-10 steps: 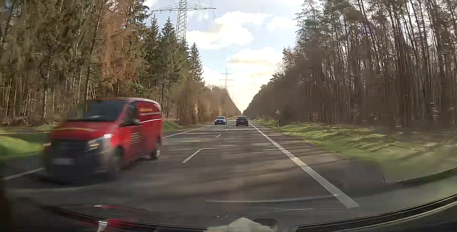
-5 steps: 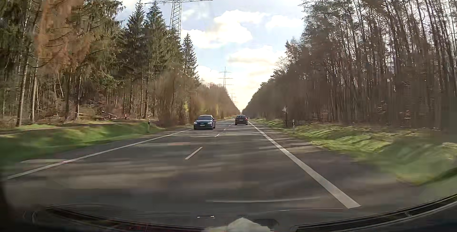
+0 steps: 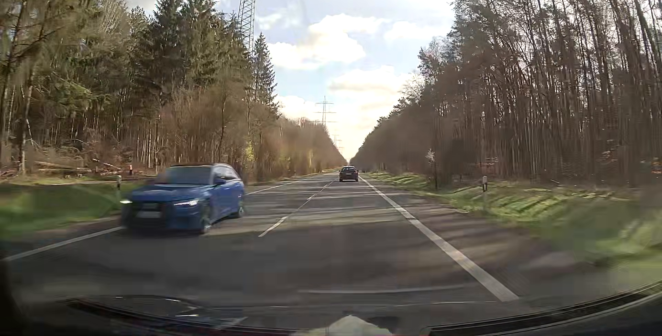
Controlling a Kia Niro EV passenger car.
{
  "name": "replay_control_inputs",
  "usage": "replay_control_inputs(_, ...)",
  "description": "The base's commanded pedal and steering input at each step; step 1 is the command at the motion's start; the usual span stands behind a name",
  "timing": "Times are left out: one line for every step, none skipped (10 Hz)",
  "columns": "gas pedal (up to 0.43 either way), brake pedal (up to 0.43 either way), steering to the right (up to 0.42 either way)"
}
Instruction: Follow the waypoints while adhering to traffic rules and regulations
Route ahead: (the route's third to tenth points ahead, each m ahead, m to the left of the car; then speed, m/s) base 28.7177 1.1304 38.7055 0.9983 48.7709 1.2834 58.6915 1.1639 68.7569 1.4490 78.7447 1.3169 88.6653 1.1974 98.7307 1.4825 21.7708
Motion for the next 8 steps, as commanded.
replay_control_inputs(0.197,0.000,0.000)
replay_control_inputs(0.197,0.000,0.000)
replay_control_inputs(0.197,0.000,0.000)
replay_control_inputs(0.197,0.000,0.000)
replay_control_inputs(0.197,0.000,-0.001)
replay_control_inputs(0.209,0.000,-0.001)
replay_control_inputs(0.209,0.000,-0.001)
replay_control_inputs(0.209,0.000,-0.001)
